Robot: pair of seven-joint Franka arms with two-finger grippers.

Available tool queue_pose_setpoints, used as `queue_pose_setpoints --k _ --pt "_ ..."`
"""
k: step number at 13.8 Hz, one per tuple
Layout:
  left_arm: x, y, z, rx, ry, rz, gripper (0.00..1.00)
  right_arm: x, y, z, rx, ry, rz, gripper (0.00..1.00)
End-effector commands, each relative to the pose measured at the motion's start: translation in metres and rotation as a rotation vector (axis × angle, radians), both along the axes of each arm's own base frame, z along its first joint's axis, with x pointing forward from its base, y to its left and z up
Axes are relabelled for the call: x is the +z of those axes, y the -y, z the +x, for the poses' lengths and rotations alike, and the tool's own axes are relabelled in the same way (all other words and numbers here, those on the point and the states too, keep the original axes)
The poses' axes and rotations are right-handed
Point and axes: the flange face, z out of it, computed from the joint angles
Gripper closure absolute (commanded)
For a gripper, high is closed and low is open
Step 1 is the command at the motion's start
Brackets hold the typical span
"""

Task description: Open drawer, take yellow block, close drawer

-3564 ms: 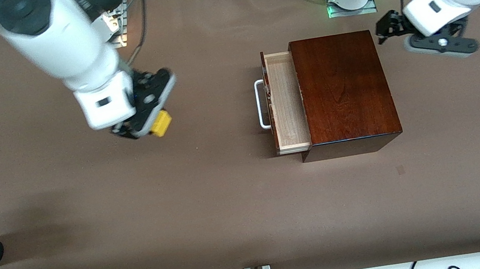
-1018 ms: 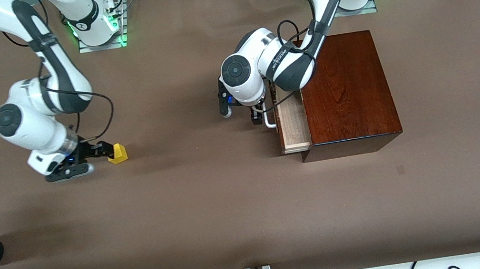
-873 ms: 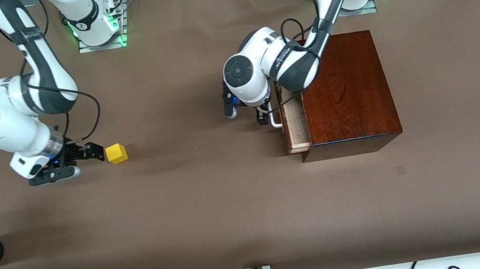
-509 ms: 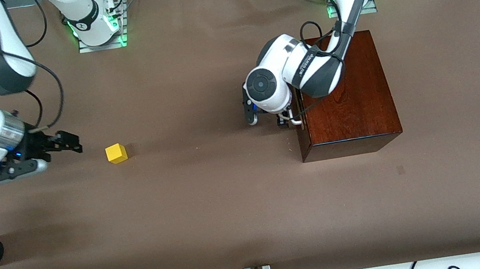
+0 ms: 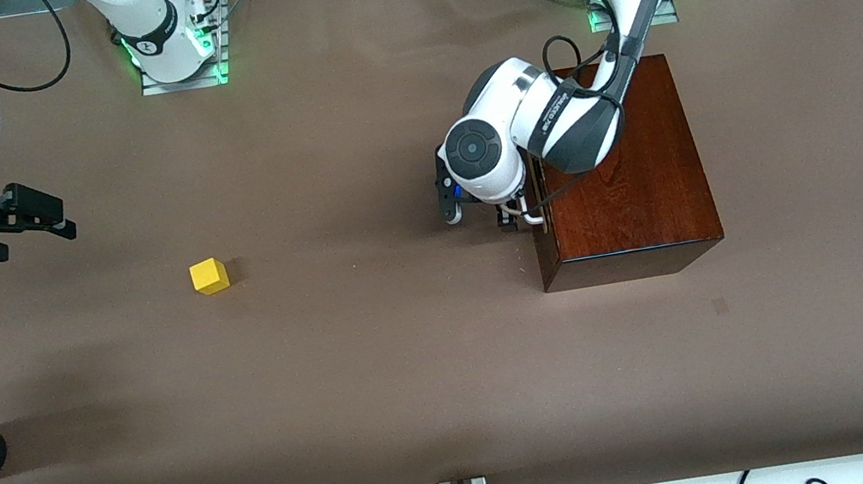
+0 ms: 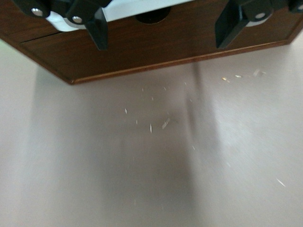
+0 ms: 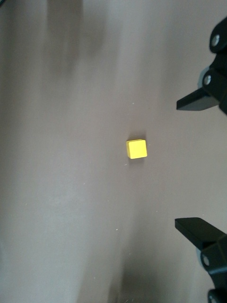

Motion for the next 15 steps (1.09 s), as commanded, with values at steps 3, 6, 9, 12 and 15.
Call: queue_pose_setpoints --k 3,6,9,12,15 --pt "0.111 0.002 0.009 0.192 0.091 -0.141 0.00 0.013 -0.010 -0.007 0.000 -0.024 -0.082 0.00" --pt "0.164 -0.053 0.040 0.269 0.100 -0.113 0.00 0.012 -0.014 -0.006 0.002 -0.016 -0.084 0.00" --pt "0.225 -0.122 0.061 0.318 0.136 0.053 0.00 0.000 -0.014 -0.003 0.006 -0.019 -0.073 0.00" --pt "0.245 -0.186 0.077 0.409 0.139 0.141 0.00 -0.002 -0.012 -0.001 0.006 0.004 -0.077 0.00" --pt "0.269 -0.225 0.080 0.470 0.153 0.148 0.00 0.000 -0.011 0.000 0.008 0.019 -0.085 0.00"
